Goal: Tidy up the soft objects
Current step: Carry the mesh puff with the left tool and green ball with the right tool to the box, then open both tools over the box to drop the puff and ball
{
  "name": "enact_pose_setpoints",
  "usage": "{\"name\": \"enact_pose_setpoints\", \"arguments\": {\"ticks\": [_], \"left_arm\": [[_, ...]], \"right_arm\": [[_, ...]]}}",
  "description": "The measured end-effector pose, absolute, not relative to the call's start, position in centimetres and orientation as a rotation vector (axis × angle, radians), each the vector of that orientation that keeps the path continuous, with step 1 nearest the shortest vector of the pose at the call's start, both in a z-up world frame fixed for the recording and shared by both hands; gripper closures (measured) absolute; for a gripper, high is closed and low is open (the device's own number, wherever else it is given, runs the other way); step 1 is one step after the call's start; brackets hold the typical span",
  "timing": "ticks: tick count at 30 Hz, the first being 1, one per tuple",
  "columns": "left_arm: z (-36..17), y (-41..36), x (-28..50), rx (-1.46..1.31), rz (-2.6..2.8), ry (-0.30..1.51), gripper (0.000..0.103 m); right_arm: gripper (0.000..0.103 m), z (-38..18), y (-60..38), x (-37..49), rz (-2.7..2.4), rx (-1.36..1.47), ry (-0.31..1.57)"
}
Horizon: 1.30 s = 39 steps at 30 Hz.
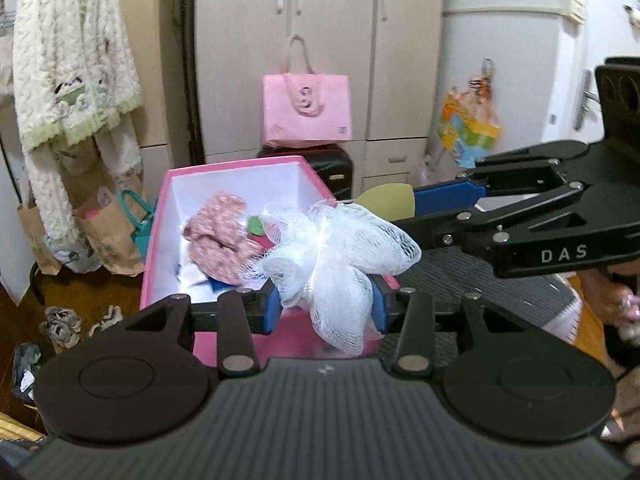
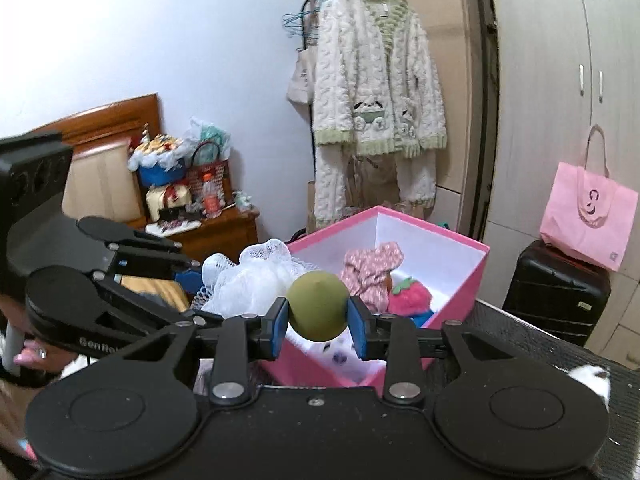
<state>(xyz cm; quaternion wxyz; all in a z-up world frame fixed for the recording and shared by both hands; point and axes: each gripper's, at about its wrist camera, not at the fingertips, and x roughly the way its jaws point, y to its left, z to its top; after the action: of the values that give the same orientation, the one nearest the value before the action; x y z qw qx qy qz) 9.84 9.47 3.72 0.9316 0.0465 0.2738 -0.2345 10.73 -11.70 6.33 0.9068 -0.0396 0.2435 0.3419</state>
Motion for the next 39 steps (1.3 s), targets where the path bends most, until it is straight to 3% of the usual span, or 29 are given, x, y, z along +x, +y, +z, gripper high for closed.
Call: {"name": "enact_pose_setpoints", "arguments": {"ticks": [16, 20, 25, 39], "left_arm": [[-1.2, 9.6, 19.2, 0.137, -0.342, 0.676, 0.061], [-1.8, 9.9, 19.8, 0.191, -0.277, 0.681, 0.056], [-1.9, 10.5, 19.7, 0.174, -0.266, 0.692, 0.039], [1.1, 12.0, 15.8, 0.148, -0.316, 0.646, 0.028]], "right_arm": [[0.065, 0.3, -8.4, 21.9, 0.678, -0.025, 0.712], [0.064, -0.1, -7.7, 22.5, 0.659, -0.083, 0.726], [0.058, -0.4, -6.7, 22.5, 0.65, -0.145, 0.734], [0.049, 2.6, -8.7, 17.8, 0.602, -0.195, 0.661]]}}
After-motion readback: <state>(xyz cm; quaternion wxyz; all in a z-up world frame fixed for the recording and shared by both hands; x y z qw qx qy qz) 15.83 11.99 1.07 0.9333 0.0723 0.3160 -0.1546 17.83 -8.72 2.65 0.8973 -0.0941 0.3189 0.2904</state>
